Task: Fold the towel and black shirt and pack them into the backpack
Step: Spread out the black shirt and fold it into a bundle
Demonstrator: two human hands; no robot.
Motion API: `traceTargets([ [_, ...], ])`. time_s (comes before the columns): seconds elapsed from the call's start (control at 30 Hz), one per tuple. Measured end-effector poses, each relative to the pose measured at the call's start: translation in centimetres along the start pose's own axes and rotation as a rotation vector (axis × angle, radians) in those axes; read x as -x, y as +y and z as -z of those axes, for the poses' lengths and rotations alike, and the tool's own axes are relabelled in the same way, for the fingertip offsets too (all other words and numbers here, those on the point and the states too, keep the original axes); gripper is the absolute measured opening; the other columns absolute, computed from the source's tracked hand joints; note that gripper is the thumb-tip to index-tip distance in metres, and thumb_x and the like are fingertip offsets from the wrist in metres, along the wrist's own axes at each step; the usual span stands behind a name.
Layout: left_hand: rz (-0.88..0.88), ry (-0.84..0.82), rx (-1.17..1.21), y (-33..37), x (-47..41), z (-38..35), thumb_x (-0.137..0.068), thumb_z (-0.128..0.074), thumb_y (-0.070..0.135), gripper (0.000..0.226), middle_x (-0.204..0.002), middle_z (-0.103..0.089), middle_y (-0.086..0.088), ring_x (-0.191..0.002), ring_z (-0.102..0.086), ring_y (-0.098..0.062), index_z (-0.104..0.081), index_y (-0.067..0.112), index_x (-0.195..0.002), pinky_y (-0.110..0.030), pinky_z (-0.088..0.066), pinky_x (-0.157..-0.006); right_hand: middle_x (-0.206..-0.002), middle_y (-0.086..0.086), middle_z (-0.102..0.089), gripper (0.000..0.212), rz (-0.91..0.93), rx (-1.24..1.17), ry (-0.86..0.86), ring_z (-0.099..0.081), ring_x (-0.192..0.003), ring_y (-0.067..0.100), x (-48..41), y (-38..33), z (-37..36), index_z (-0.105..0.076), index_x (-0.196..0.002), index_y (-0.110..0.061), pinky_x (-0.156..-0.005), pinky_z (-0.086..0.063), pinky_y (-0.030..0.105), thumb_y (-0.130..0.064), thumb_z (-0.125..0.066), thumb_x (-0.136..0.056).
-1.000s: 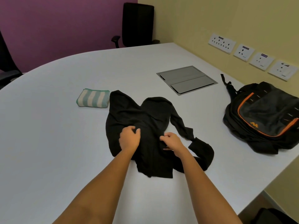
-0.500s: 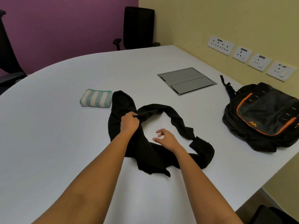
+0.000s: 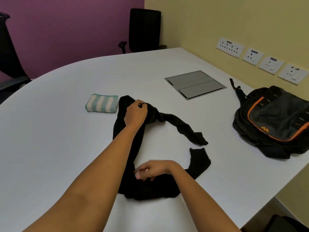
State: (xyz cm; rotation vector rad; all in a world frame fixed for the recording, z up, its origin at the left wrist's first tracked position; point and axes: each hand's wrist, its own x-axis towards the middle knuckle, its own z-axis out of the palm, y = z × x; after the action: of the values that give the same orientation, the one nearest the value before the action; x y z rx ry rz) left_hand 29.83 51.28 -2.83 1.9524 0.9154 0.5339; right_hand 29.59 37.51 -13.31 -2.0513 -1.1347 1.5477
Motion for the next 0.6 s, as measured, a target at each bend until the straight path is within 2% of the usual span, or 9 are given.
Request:
traceTargets([
  [0.1, 0.015, -0.038, 0.018, -0.2, -0.4, 0.9, -0.091, -0.046, 0.029, 0.017, -0.096, -0.063, 0.004, -0.087, -0.057, -0.018, -0.062, 0.026, -0.095, -0.033, -0.048, -0.081, -0.112, 0.006, -0.059, 0.036, 0.075, -0.166, 0.713, -0.053, -0.084, 0.012, -0.5, 0.1, 2.8, -0.055, -0.124, -0.015, -0.081, -0.051, 0.028, -0.017, -0.062, -0.089],
  [0.13, 0.011, -0.057, 0.040, -0.3, -0.5, 1.2, -0.090, -0.047, 0.030, 0.016, -0.096, -0.064, 0.004, -0.089, -0.058, -0.018, -0.063, 0.027, -0.091, -0.036, -0.049, -0.083, -0.112, 0.004, -0.054, 0.040, 0.063, -0.173, 0.942, -0.052, -0.088, 0.013, -0.4, 0.3, 4.1, -0.051, -0.125, -0.015, -0.087, -0.049, 0.031, -0.017, -0.065, -0.088],
  [0.2, -0.026, -0.112, 0.095, -0.4, -0.7, 1.6, -0.085, -0.049, 0.031, 0.018, -0.093, -0.067, 0.004, -0.092, -0.061, -0.019, -0.065, 0.026, -0.083, -0.039, -0.051, -0.086, -0.125, 0.007, -0.045, 0.059, 0.080, -0.152, 1.134, -0.051, -0.107, 0.020, -0.2, 0.5, 6.8, -0.041, -0.135, -0.014, -0.095, -0.046, 0.035, -0.019, -0.070, -0.084],
  [0.3, -0.111, -0.282, 0.222, 0.0, -0.5, 2.3, -0.085, -0.050, 0.022, 0.021, -0.086, -0.068, 0.003, -0.089, -0.062, -0.015, -0.069, 0.019, -0.077, -0.029, -0.051, -0.081, -0.146, 0.011, -0.027, 0.078, 0.037, -0.023, 1.049, -0.037, -0.129, 0.028, -0.5, -0.2, 9.9, -0.027, -0.146, -0.021, -0.103, -0.040, 0.043, -0.027, -0.071, -0.082],
  [0.37, -0.108, -0.431, 0.348, 0.7, -0.3, 3.1, -0.087, -0.046, 0.010, 0.027, -0.080, -0.067, 0.004, -0.085, -0.060, -0.012, -0.068, 0.016, -0.074, -0.021, -0.048, -0.076, -0.145, 0.007, -0.036, 0.052, 0.088, 0.036, 0.985, -0.040, -0.130, 0.027, -0.5, -0.6, 11.1, -0.045, -0.135, -0.025, -0.102, -0.037, 0.040, -0.019, -0.062, -0.086],
  [0.43, -0.021, -0.595, 0.431, 0.5, -0.8, 4.1, -0.084, -0.046, 0.010, 0.028, -0.077, -0.069, 0.003, -0.085, -0.060, -0.015, -0.070, 0.016, -0.071, -0.024, -0.046, -0.077, -0.115, 0.004, -0.060, 0.025, 0.139, 0.006, 0.857, -0.054, -0.110, 0.027, 0.2, -0.9, 11.7, -0.060, -0.105, -0.027, -0.088, -0.043, 0.033, -0.011, -0.050, -0.089],
  [0.47, 0.029, -0.708, 0.420, 0.1, -1.1, 4.6, -0.080, -0.048, 0.014, 0.025, -0.079, -0.070, 0.001, -0.086, -0.061, -0.017, -0.072, 0.016, -0.073, -0.026, -0.046, -0.079, -0.100, 0.002, -0.063, 0.023, 0.124, -0.013, 0.768, -0.058, -0.098, 0.025, 0.6, -1.0, 11.8, -0.061, -0.091, -0.030, -0.079, -0.045, 0.030, -0.011, -0.047, -0.089],
  [0.53, 0.115, -0.959, 0.226, -0.9, -1.9, 5.4, -0.072, -0.053, 0.021, 0.025, -0.090, -0.071, -0.003, -0.091, -0.063, -0.020, -0.075, 0.017, -0.084, -0.030, -0.048, -0.085, -0.088, -0.002, -0.061, 0.027, 0.021, 0.009, 0.508, -0.057, -0.089, 0.020, 1.8, -1.2, 11.4, -0.061, -0.080, -0.035, -0.071, -0.046, 0.024, -0.013, -0.048, -0.088],
  [0.6, 0.186, -1.198, -0.096, -1.6, -2.2, 5.7, -0.074, -0.061, 0.026, 0.027, -0.101, -0.070, -0.004, -0.100, -0.063, -0.021, -0.073, 0.020, -0.097, -0.031, -0.049, -0.091, -0.092, -0.001, -0.060, 0.025, -0.134, 0.085, 0.159, -0.058, -0.090, 0.020, 2.4, -1.1, 9.9, -0.065, -0.100, -0.030, -0.070, -0.048, 0.024, -0.014, -0.051, -0.089],
])
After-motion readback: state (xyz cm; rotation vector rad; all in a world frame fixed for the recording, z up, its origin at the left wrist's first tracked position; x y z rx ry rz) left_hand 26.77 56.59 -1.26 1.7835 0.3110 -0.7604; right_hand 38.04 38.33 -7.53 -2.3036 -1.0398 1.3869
